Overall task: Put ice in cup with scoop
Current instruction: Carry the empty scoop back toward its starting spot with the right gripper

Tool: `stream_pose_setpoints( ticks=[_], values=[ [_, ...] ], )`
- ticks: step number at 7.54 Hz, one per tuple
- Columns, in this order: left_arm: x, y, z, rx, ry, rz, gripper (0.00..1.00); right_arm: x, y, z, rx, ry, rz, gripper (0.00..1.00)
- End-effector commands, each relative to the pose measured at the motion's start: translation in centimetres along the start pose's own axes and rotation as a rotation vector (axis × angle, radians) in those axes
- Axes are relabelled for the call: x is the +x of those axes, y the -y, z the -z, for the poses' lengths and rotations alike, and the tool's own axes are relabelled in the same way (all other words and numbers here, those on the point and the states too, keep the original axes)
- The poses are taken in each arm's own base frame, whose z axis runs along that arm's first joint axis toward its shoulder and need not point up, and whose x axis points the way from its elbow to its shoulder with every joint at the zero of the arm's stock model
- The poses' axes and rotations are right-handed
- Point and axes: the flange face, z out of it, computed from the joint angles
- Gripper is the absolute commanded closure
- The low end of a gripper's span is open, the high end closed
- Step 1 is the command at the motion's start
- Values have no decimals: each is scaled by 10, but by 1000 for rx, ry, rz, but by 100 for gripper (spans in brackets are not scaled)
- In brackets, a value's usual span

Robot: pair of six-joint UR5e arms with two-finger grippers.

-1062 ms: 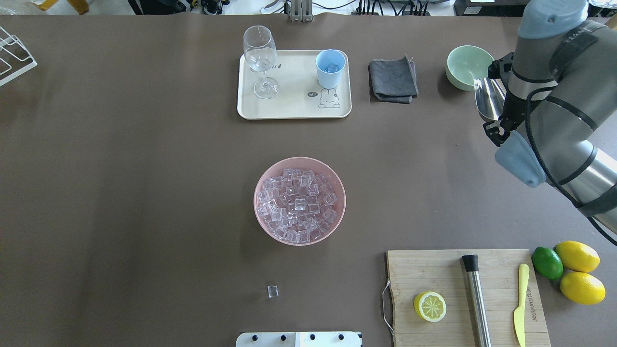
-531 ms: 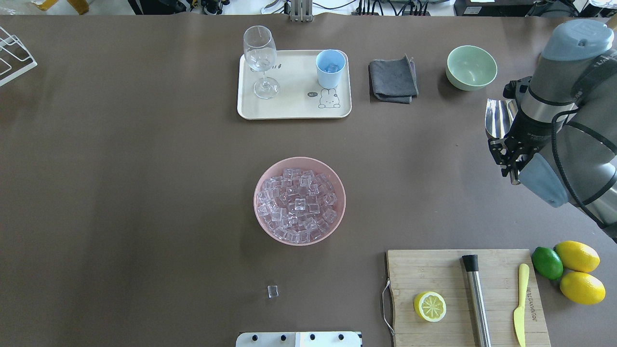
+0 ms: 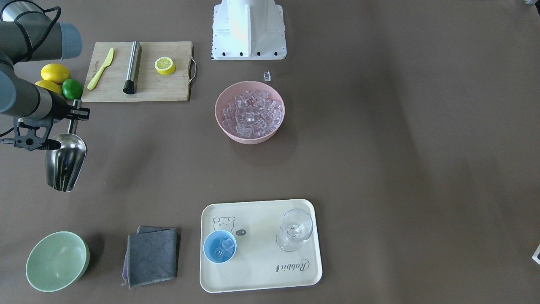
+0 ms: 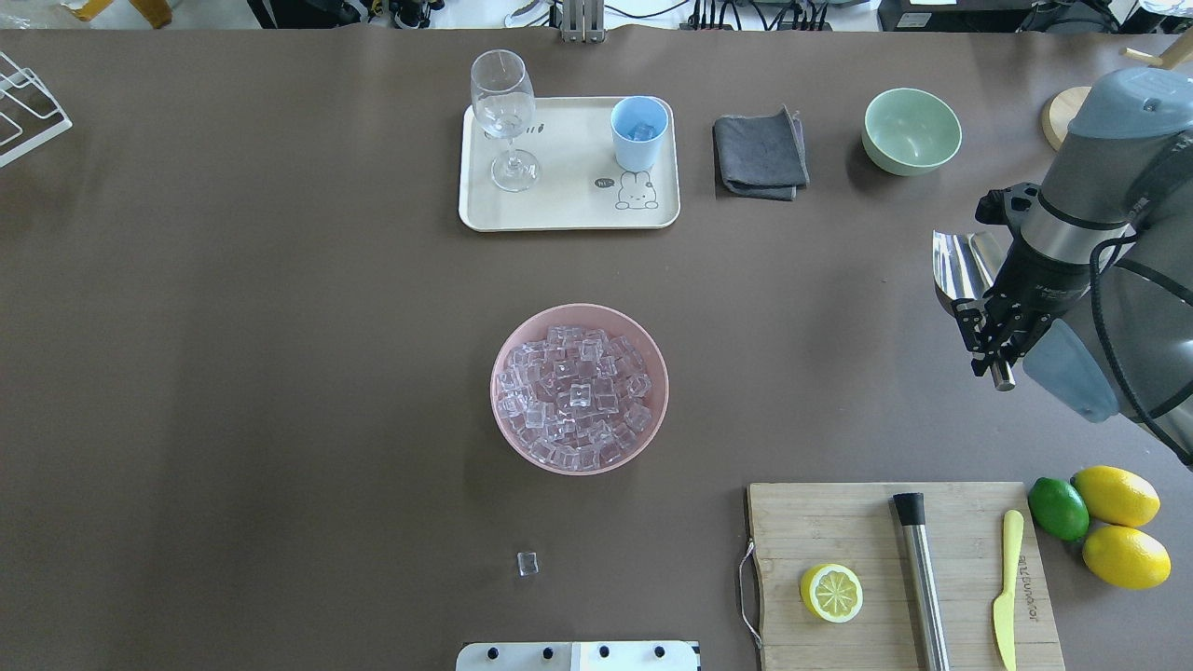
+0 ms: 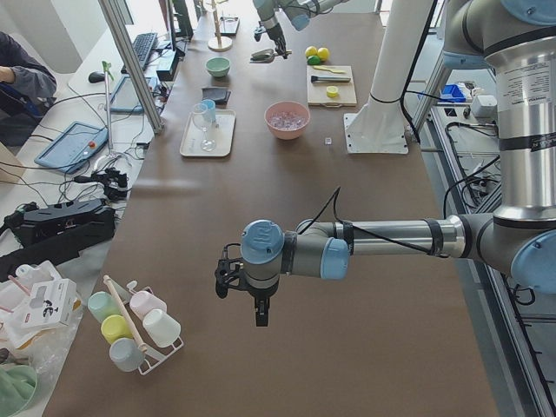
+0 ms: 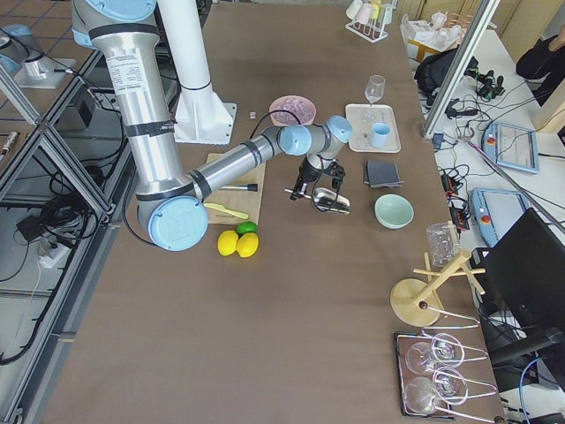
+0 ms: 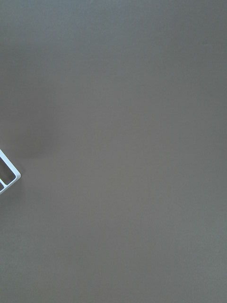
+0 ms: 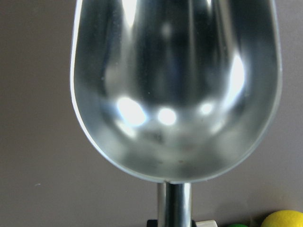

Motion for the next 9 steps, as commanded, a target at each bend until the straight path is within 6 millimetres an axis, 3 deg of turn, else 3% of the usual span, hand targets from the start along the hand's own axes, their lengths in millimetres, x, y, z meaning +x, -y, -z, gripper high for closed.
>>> stream_pose_setpoints(
  ticks=[1,5,6,7,9],
  values=[
    [3,1,3,-2,-34,12,2,-5,-7,-20,-33,-16,64,100],
    [10,1,3,-7,-59,121,2,-10,-6,-55,-82,-66,72,100],
    [9,0,1,-10,-58,122,2,-9,-5,-56,-83,-68,70,68],
    [7,-1,-2,-15,-58,123,2,-8,-4,-58,-85,-71,67,44],
    [5,-1,-5,-21,-57,134,2,-9,-2,-58,-85,-73,67,25]
  ],
)
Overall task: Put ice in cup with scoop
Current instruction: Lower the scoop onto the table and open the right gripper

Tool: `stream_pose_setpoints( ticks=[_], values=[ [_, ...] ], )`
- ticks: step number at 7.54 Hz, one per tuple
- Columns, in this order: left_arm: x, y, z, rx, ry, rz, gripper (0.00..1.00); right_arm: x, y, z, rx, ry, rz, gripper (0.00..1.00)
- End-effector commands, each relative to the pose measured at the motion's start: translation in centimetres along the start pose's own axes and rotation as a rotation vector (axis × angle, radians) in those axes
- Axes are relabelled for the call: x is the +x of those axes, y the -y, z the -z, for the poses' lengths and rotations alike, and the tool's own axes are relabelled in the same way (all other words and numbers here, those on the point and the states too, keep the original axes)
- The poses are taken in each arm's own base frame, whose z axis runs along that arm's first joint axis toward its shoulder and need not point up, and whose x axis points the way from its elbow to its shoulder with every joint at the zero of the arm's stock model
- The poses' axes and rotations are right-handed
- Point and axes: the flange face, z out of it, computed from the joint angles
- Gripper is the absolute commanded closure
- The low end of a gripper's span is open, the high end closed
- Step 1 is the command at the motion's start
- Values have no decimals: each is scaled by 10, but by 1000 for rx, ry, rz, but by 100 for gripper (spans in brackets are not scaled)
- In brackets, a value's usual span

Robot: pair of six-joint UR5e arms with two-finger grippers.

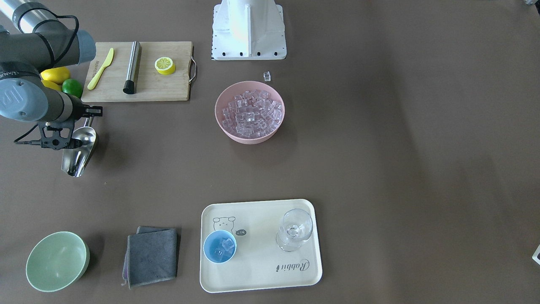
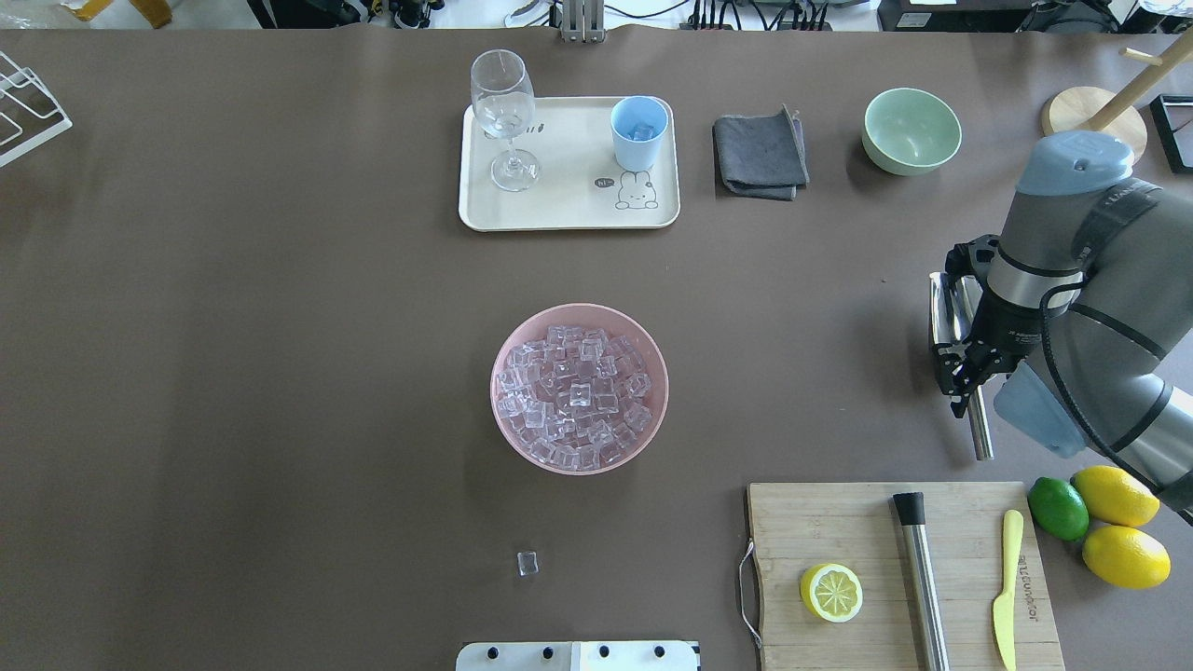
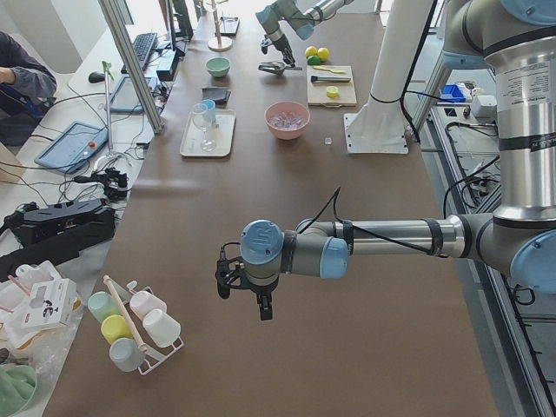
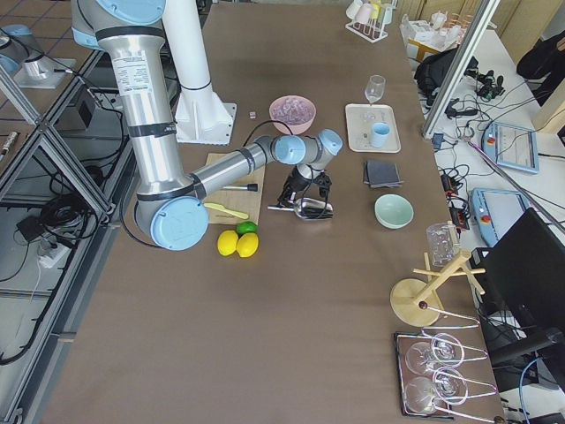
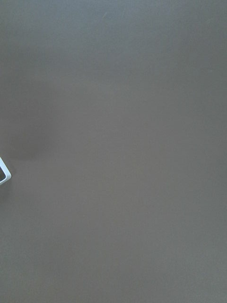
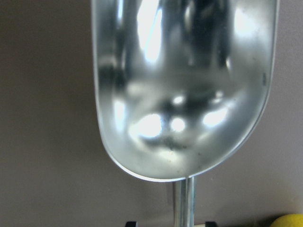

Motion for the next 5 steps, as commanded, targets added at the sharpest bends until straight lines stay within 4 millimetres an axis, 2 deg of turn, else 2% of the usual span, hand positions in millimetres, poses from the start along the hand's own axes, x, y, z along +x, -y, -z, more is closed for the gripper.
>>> stream_pose_setpoints(
  ticks=[1,2,3,4,5],
  values=[
    [-2,0,-3,-6,1,10,2,-4,2,2,9,4,11,1],
    [-2,0,-3,-6,1,10,2,-2,5,12,64,20,35,1],
    [-3,1,-5,-7,1,9,2,14,14,35,142,3,28,1],
    [-3,2,-7,-11,1,8,2,46,26,67,213,-12,24,1],
    [-1,4,-6,-9,1,7,2,86,30,106,267,-1,108,1]
  ],
)
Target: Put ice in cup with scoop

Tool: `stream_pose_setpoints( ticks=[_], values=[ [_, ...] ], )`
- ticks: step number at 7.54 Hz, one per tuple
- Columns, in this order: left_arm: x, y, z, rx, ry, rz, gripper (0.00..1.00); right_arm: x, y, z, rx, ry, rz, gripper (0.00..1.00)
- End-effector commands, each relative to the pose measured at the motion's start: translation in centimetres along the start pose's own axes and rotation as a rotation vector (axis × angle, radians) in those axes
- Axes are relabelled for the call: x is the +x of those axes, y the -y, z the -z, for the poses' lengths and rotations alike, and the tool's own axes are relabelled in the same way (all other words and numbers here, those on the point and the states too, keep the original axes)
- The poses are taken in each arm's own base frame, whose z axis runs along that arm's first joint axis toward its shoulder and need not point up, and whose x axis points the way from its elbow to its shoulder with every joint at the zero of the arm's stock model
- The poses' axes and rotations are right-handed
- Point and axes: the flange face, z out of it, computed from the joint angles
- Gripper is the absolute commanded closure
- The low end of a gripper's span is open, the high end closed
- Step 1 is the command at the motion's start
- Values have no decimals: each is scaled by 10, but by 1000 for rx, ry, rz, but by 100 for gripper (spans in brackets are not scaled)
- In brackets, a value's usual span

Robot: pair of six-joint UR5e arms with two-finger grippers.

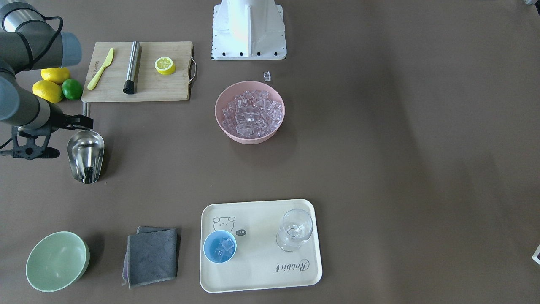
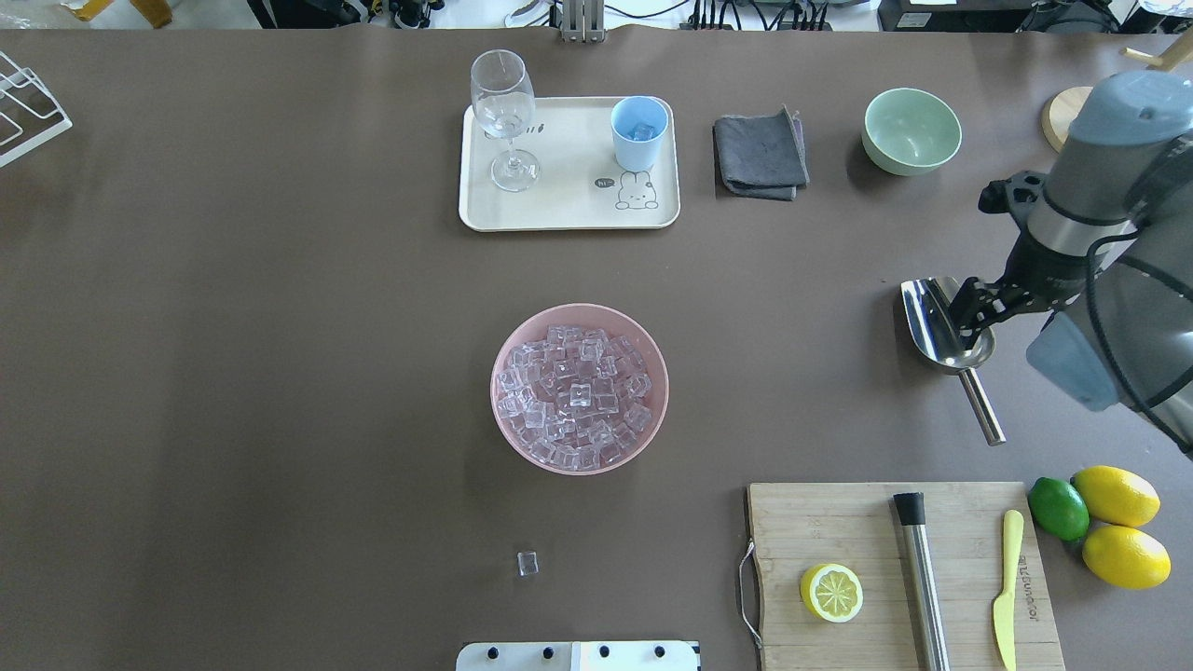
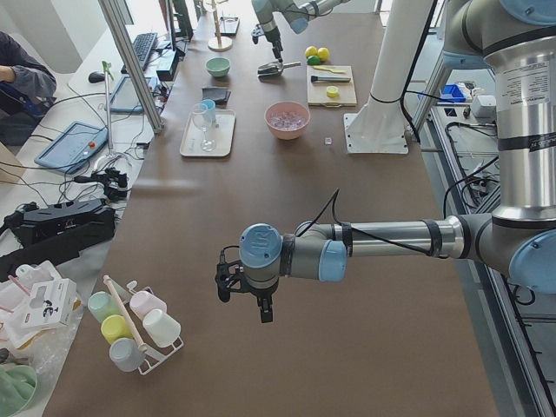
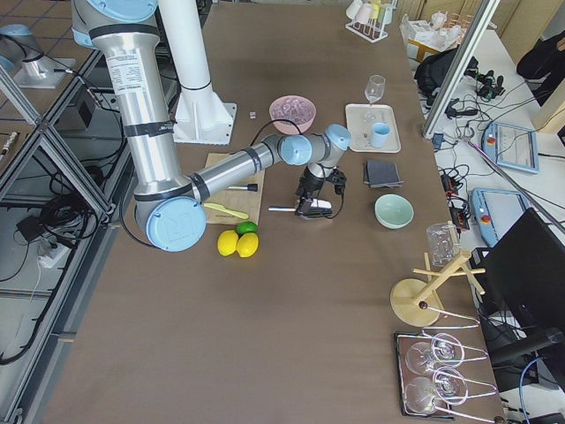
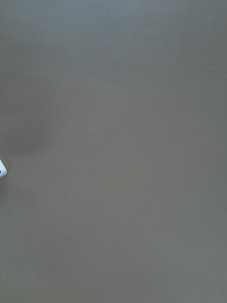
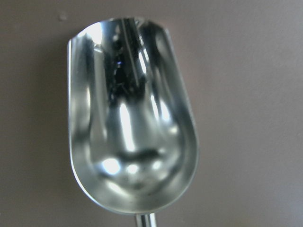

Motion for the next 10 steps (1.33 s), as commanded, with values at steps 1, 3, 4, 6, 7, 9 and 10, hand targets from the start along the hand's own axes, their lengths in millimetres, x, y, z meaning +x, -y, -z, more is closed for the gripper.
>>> stream_pose_setpoints(
  ticks=[1,3,4,6,7,9,10],
  values=[
    [3,3,0,2,0,-6,2,108,17,94,152,31,75,0],
    [2,3,-1,0,-1,-7,2,223,0,159,214,27,182,0],
    [2,3,-1,1,-1,-8,2,276,-11,171,222,30,205,0],
    [3,3,-1,0,0,-3,2,384,-36,136,182,64,206,0],
    [3,3,-1,1,3,-4,2,415,-40,100,138,90,212,0],
    [1,4,0,10,32,-6,2,418,-36,104,146,25,224,0],
    [1,4,0,12,35,-7,2,422,-40,100,138,21,216,0]
  ],
)
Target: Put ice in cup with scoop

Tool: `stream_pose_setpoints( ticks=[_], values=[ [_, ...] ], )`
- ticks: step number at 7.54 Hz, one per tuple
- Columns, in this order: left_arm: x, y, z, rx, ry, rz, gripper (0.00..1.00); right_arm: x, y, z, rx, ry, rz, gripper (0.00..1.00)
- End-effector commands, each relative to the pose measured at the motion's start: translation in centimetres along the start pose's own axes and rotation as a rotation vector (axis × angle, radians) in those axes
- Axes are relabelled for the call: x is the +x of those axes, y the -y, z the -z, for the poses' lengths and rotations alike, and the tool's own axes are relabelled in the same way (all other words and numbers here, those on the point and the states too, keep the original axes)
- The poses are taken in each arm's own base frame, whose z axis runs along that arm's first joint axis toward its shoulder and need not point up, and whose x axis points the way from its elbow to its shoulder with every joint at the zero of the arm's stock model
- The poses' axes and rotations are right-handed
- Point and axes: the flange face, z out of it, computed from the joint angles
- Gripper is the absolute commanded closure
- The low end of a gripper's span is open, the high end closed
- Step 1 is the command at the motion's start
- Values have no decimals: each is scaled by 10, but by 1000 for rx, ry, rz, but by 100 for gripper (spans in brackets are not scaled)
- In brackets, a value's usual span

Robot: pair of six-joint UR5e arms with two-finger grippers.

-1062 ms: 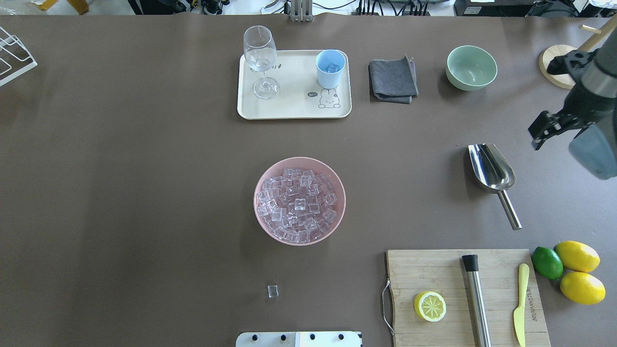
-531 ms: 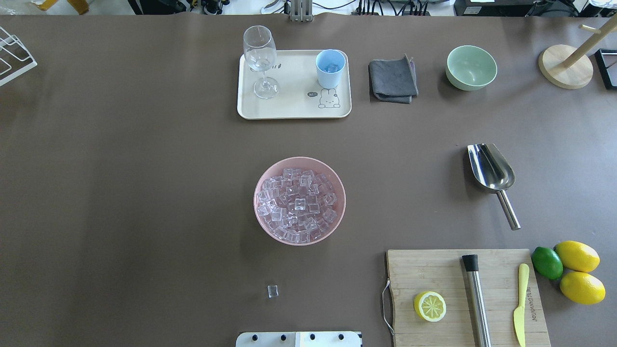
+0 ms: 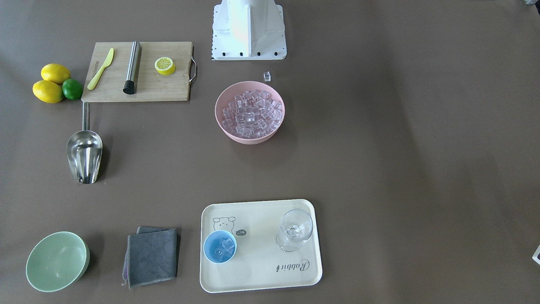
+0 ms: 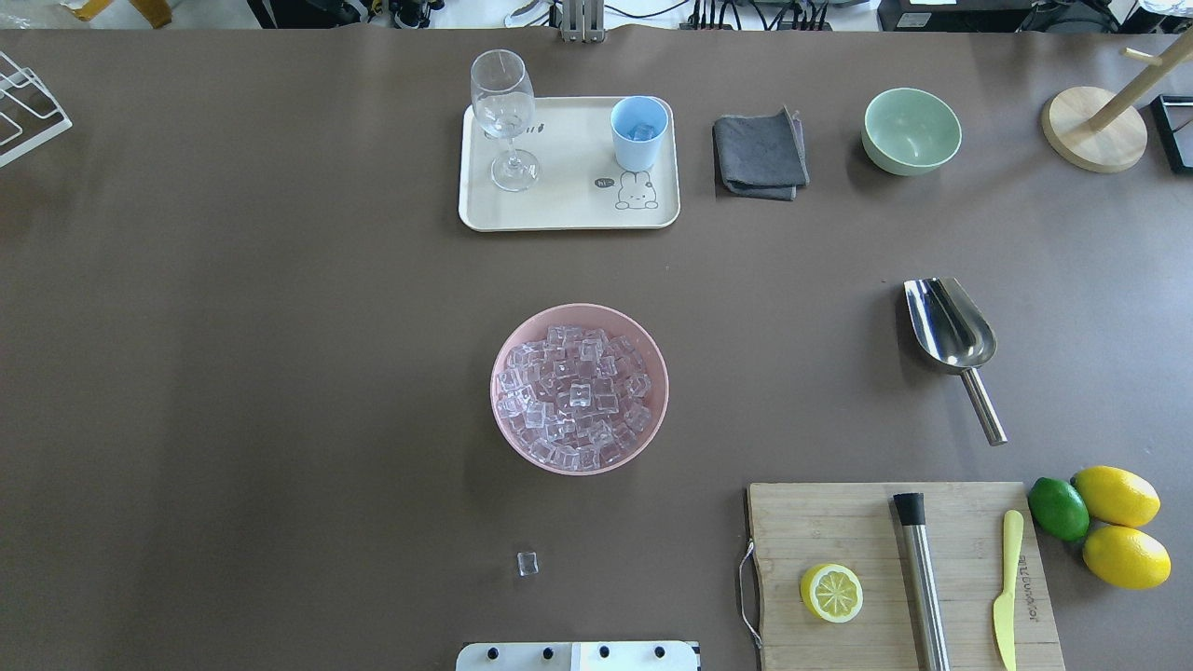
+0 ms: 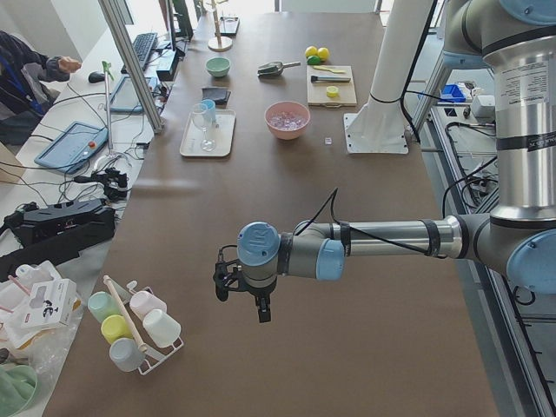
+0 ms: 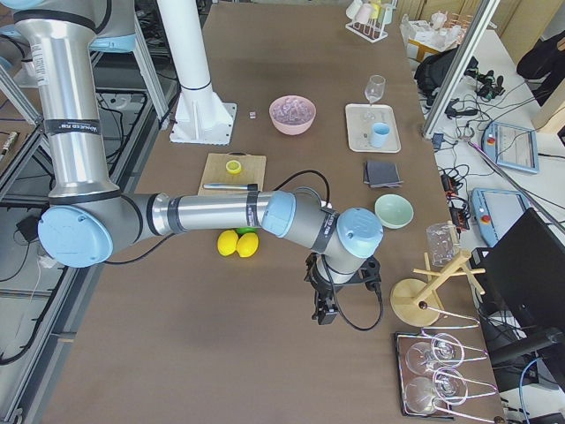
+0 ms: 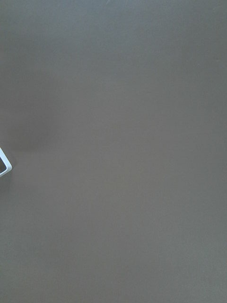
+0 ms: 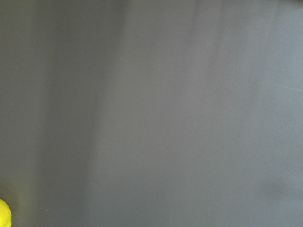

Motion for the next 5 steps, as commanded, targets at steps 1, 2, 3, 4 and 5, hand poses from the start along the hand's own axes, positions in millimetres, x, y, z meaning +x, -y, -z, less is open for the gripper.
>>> stream_pose_setpoints(
  ticks=[1,2,3,4,5],
  values=[
    [0,2,1,6,14,-3,2,8,-7,-7,-21,-25,-2,0],
    [0,2,1,6,14,-3,2,15,-14,-4,-10,-20,-20,0],
    [0,2,1,7,16,-3,2,15,-15,0,1,-19,-22,0],
    [-1,3,2,11,29,-2,2,15,-14,0,1,-17,-26,0],
    [-1,3,2,11,29,-4,2,15,-13,1,2,-18,-25,0]
  ],
)
